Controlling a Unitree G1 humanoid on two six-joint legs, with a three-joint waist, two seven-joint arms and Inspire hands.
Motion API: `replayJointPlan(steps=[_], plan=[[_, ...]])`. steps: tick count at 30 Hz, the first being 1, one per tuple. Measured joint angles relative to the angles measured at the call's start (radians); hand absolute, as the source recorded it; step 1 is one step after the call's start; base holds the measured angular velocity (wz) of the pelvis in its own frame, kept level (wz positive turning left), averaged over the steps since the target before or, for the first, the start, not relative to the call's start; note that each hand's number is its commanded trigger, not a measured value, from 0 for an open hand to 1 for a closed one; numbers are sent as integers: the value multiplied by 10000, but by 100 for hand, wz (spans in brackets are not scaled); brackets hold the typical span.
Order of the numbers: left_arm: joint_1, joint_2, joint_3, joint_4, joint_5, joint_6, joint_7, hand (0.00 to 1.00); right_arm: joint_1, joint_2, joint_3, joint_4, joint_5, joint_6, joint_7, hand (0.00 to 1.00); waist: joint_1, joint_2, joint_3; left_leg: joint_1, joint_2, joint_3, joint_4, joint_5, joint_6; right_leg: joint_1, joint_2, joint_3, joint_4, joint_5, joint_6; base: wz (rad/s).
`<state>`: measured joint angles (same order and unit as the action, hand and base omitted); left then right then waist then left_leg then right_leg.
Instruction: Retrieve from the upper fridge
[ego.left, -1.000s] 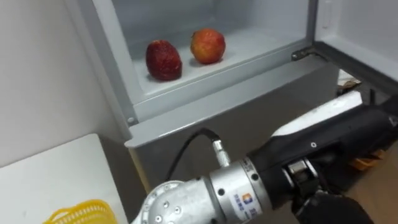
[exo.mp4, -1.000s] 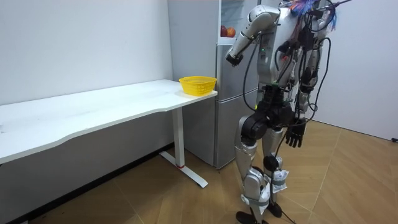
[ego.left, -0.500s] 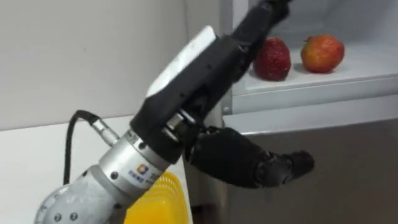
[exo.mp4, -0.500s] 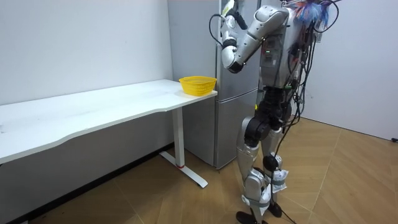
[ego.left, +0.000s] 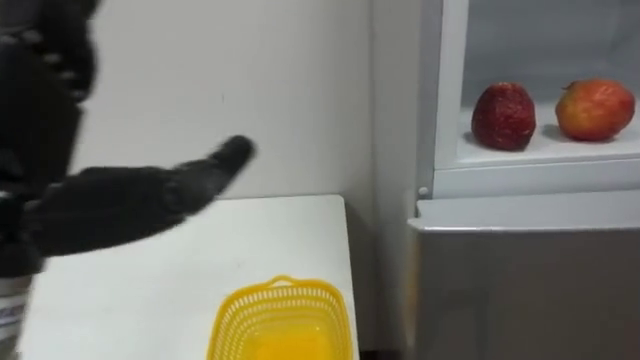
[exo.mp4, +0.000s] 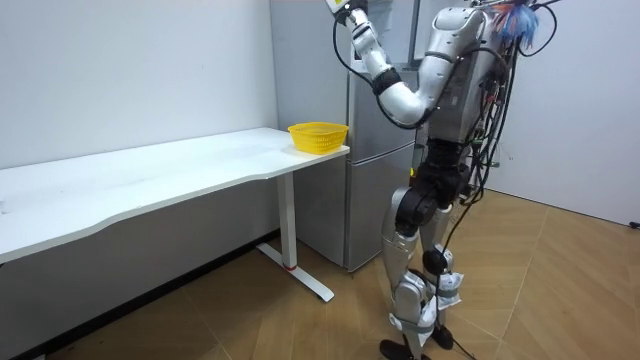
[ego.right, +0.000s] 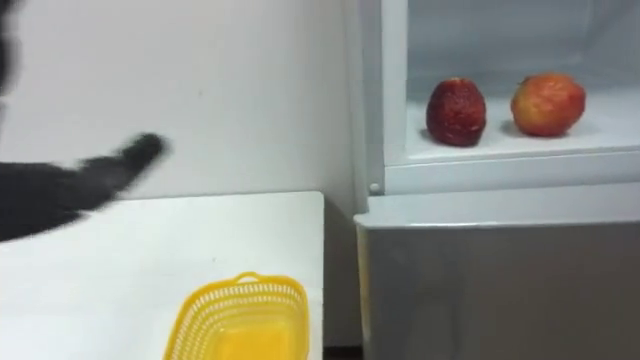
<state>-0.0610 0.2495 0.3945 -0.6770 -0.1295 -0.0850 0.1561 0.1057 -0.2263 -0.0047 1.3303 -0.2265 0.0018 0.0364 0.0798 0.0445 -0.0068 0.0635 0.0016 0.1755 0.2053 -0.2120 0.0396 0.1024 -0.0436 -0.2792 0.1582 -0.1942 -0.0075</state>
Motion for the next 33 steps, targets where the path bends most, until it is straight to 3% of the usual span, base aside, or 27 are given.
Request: replayJointPlan(steps=[1,4,8,10,12,13,16,18,21,24,25,27,29,33], plan=[[142,0,225,34,-120,-110,212,0,71,0,-3,-21,-62,-2,-42,0,48,-15,10,-1,-3,-9,-4,0,0,1,-1,-6,1,-6,5,12],[1383,-113,1250,519,-331,-515,1226,0,437,8,-322,-189,-408,0,-148,0,153,-37,43,-46,-59,-201,-29,-1,1,26,-42,-174,3,-53,34,15],[2429,-237,1494,1736,-618,-540,1950,0,507,11,-387,-208,-505,106,-172,0,336,-40,53,-152,-110,-381,-83,-2,2,-1,-54,-266,76,-79,47,9],[3187,-572,1508,2636,-1441,-425,2266,0,510,11,-390,-218,-538,215,-193,0,351,-60,50,-149,-142,-465,-85,-3,4,-28,-84,-338,124,-133,72,10],[3559,-840,1518,3328,-2169,-406,2512,0,522,12,-390,-311,-546,333,-210,0,402,-125,50,-207,-144,-467,-99,-3,4,-117,-89,-346,140,-136,72,3],[3694,-835,1526,4107,-2808,-401,2561,0,526,13,-390,-432,-545,437,-217,0,474,-151,48,-225,-143,-466,-107,-3,4,-142,-86,-342,141,-137,69,0],[3751,-856,1513,6449,-4129,-221,2730,0,522,28,-420,-626,-627,596,-213,0,584,-191,42,-191,-143,-460,-158,-2,3,-129,-83,-307,140,-139,70,0],[3701,-863,1358,8123,-4270,-157,2745,0,517,92,-608,-810,-852,750,-76,0,571,-207,39,-183,-143,-463,-151,-3,4,-127,-89,-320,145,-138,71,0],[3474,-867,605,11408,-4285,14,2565,0,447,117,-657,-990,-981,868,110,0,564,-189,48,-220,-144,-464,-206,-8,11,-127,-104,-318,277,-142,79,0],[3319,-893,-446,14353,-5519,328,2020,0,332,278,-591,-952,-993,917,99,0,375,-283,37,-200,-138,-473,-207,-53,32,-111,-103,-294,268,-148,89,-1],[3291,-1041,-566,15264,-5807,511,1756,0,334,339,-591,-990,-995,973,99,0,352,-331,47,-184,-136,-457,-185,-88,33,-59,-99,-250,260,-149,92,-5],[3299,-1313,-563,16181,-5882,716,1492,0,356,349,-592,-1005,-1050,1039,97,0,340,-348,54,-143,-144,-436,-161,-108,54,-79,-115,-209,262,-149,95,-5],[3315,-1407,-566,16924,-5824,765,1233,0,348,396,-592,-973,-1288,1134,101,0,355,-359,64,-50,-150,-403,-176,-108,58,-29,-127,-179,271,-151,102,-3],[3277,-1375,-571,18069,-3983,915,692,0,353,392,-592,-876,-1365,1205,180,0,286,-332,114,-20,-147,-387,-133,-109,59,38,-125,-135,263,-154,106,-1]])
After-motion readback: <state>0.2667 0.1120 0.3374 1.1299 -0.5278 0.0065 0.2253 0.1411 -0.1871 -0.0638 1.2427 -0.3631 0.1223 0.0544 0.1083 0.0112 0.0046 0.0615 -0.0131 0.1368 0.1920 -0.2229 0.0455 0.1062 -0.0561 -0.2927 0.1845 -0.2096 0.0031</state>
